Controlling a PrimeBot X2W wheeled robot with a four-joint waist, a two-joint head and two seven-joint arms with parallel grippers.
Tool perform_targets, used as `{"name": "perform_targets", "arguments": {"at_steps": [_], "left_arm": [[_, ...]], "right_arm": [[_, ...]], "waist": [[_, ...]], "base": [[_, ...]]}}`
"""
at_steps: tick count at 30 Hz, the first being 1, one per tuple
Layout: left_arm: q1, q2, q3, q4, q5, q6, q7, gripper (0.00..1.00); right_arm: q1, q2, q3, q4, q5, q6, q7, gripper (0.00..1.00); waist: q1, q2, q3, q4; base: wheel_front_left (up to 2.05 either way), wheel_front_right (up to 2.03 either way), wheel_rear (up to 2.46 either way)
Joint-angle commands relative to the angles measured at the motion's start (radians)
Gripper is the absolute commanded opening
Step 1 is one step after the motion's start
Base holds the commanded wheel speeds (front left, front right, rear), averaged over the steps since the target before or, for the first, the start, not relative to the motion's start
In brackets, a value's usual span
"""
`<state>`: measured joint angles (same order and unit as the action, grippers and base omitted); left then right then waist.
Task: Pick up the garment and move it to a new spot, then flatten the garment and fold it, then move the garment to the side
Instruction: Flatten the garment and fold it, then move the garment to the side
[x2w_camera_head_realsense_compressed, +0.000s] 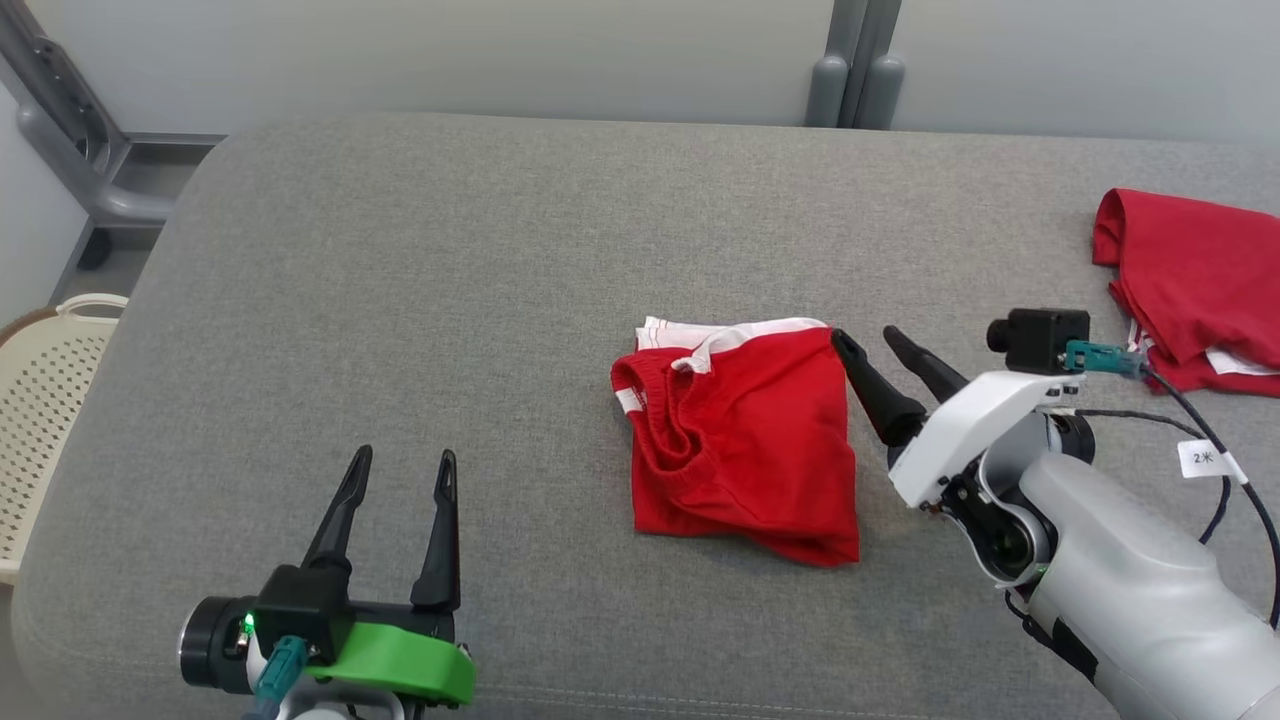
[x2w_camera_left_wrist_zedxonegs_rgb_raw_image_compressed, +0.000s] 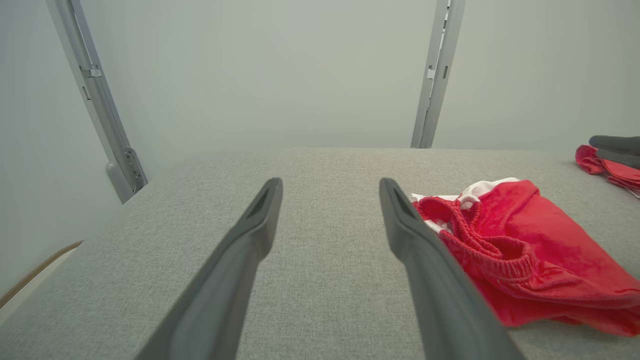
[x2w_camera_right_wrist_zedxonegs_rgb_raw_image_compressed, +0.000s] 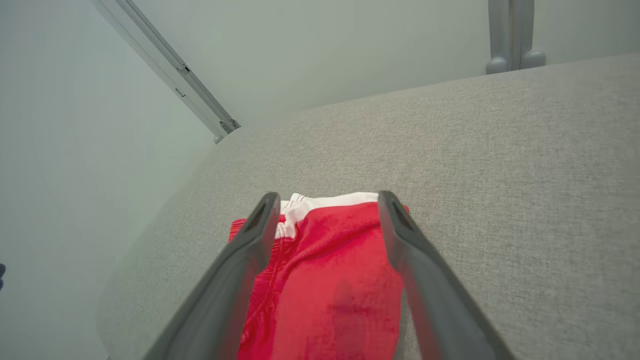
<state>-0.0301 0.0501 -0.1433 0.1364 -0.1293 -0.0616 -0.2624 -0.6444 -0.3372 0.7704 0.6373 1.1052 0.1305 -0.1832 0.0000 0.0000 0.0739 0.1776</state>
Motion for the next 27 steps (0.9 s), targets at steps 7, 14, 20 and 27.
{"name": "perform_targets", "arguments": {"at_steps": [7,14,20,27], "left_arm": [[0.018,0.001,0.008,-0.01,0.017,-0.006,-0.002,1.0],[0.004,0.001,0.0,-0.011,0.014,-0.008,-0.002,1.0],[-0.011,0.001,-0.022,-0.003,-0.003,-0.004,-0.002,1.0],[-0.022,0.001,-0.035,-0.001,-0.011,0.004,-0.002,1.0]], "right_arm": [[0.025,-0.01,-0.028,0.07,-0.041,0.0,0.0,1.0],[-0.021,0.007,-0.024,0.119,-0.009,0.0,0.141,1.0],[-0.056,0.02,-0.02,0.171,0.034,0.0,0.255,1.0],[-0.067,0.038,-0.021,0.218,0.081,0.0,0.321,1.0]], "waist": [[0.0,0.0,-0.002,-0.019],[0.0,0.0,0.011,-0.022],[0.0,0.0,0.027,0.003],[0.0,0.0,0.042,0.035]], "base": [[0.0,0.0,0.0],[0.0,0.0,0.0],[0.0,0.0,0.0],[0.0,0.0,0.0]]}}
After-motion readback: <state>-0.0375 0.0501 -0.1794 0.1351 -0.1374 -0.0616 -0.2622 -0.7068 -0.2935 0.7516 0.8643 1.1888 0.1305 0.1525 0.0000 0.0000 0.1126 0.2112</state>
